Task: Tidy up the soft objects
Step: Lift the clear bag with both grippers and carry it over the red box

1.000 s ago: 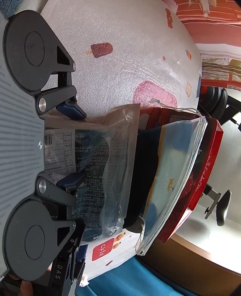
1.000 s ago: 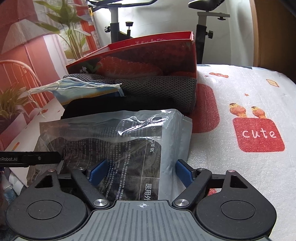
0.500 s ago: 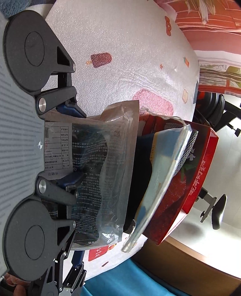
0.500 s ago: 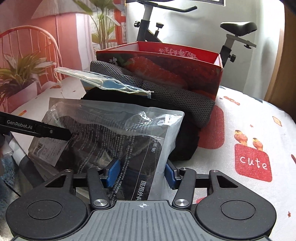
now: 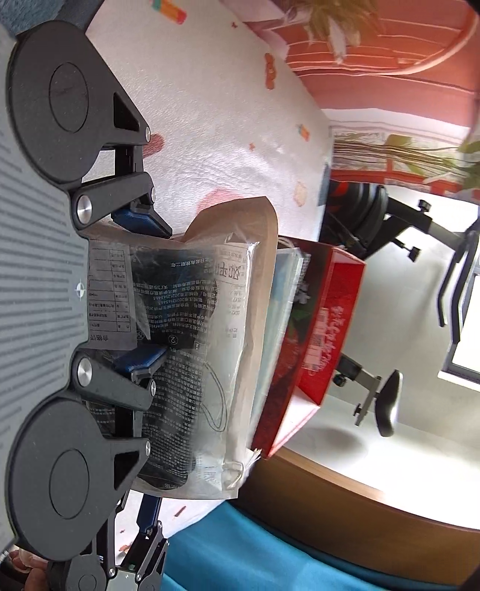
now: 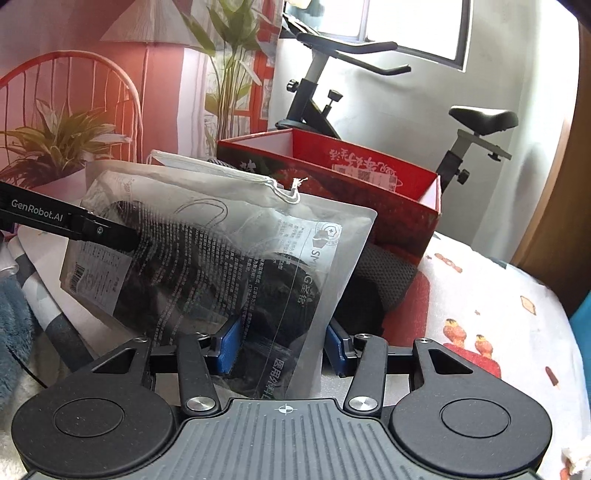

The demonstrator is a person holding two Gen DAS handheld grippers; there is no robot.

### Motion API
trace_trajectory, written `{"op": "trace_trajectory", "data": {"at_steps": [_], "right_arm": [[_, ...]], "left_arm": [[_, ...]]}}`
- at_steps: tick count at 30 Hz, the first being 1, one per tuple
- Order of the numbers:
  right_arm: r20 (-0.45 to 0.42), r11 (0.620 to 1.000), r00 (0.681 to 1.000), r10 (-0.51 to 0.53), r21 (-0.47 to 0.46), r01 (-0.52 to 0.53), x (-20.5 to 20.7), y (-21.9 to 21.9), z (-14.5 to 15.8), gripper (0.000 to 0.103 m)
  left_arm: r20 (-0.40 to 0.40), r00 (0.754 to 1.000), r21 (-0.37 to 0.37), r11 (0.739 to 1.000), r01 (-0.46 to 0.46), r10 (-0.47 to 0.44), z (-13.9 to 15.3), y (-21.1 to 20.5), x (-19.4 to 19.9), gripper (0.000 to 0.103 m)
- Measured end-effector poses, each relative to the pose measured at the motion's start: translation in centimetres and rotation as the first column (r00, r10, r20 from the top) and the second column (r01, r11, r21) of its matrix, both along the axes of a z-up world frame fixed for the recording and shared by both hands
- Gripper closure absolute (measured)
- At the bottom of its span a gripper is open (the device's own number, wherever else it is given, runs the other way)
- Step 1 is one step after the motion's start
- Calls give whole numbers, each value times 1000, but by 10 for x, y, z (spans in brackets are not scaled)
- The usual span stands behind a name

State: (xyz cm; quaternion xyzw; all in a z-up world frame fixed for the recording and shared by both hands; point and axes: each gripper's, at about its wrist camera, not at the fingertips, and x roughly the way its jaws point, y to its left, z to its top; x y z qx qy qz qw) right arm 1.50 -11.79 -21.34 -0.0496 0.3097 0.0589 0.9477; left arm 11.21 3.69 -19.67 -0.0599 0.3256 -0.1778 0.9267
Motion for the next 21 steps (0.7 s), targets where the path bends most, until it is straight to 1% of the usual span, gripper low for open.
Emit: {"op": "trace_trajectory", "data": {"at_steps": [6, 12, 18, 21], "right_arm": [[73, 1000, 997, 1, -12, 0, -10, -1, 30, 59], [142, 999, 990, 7, -38, -2, -4, -5, 67, 59], [179, 999, 984, 1, -39, 6, 22, -18, 99, 59], [194, 999, 981, -6, -41, 15, 47, -31, 110, 59]], "left_arm": [[84, 996, -13, 1000, -2, 3, 28, 3, -12, 38], [152, 988, -38, 999, 0, 6, 62, 1, -5, 38], [200, 980, -48, 999, 21, -11, 95, -6, 22, 38], [215, 976, -49, 998, 39, -28, 103, -13, 44, 38]]}}
